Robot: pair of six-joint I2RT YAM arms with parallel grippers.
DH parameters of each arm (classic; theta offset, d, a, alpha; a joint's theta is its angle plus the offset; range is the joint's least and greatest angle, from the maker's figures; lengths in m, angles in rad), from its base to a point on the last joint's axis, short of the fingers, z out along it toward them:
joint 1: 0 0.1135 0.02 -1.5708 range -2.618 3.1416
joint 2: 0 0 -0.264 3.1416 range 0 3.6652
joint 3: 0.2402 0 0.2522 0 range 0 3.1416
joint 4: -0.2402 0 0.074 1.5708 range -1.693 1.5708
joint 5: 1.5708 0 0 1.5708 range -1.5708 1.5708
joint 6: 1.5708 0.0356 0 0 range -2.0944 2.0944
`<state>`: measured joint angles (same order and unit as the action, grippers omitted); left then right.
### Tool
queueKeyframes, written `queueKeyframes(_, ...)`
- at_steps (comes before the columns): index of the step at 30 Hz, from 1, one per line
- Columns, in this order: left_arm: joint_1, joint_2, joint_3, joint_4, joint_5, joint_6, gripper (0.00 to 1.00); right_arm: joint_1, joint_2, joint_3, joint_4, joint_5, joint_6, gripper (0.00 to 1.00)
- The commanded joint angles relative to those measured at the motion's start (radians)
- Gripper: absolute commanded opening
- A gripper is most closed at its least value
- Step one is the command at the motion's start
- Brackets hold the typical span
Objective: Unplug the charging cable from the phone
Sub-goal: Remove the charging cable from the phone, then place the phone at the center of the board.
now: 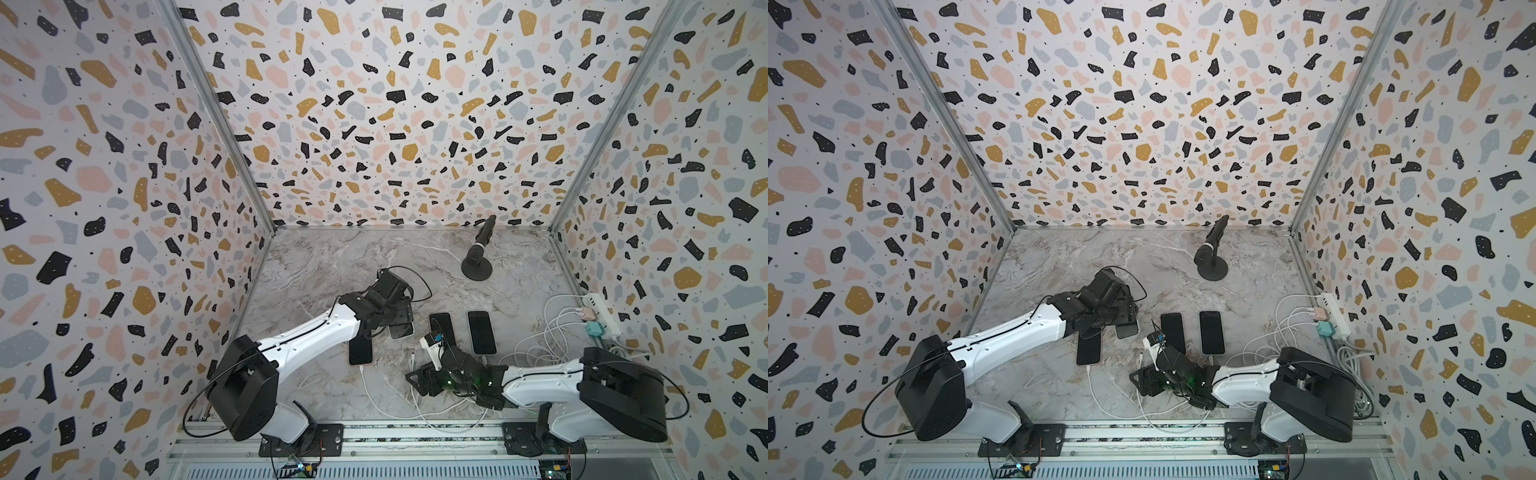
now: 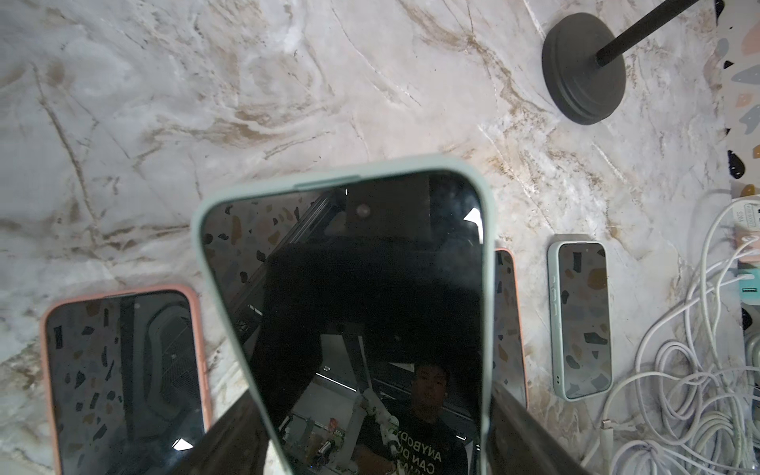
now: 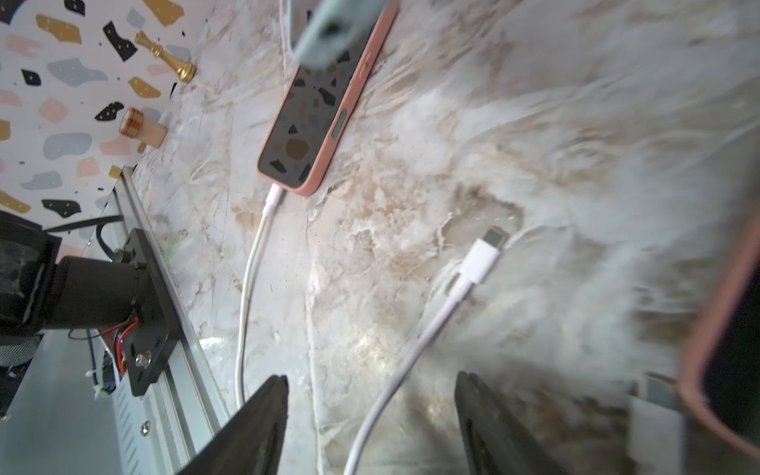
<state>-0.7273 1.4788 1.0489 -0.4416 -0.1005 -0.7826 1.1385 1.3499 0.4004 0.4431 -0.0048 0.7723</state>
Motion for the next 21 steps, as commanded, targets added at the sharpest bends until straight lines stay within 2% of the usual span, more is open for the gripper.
queueKeyframes(1, 0.007, 0.040, 0.058, -0.008, -0.025, -0.008, 0.30, -0.001, -0.212, 0.041, -0.264, 0.157, -0.027, 0.72)
queueKeyframes(4, 0.007, 0.086, 0.079, -0.034, -0.021, 0.005, 0.30, -0.006, -0.383, 0.088, -0.537, 0.301, -0.018, 0.77)
queueKeyframes(7, 0.007, 0.135, 0.101, -0.052, -0.014, 0.013, 0.30, -0.014, -0.468, 0.145, -0.728, 0.385, -0.002, 0.79)
queueKeyframes(11, 0.007, 0.197, 0.128, -0.086, -0.018, 0.027, 0.30, -0.016, -0.518, 0.161, -0.789, 0.396, 0.022, 0.79)
queueKeyframes(21, -0.007, 0.340, 0.181, -0.175, -0.122, 0.042, 0.27, -0.016, -0.472, 0.178, -0.795, 0.376, 0.050, 0.77)
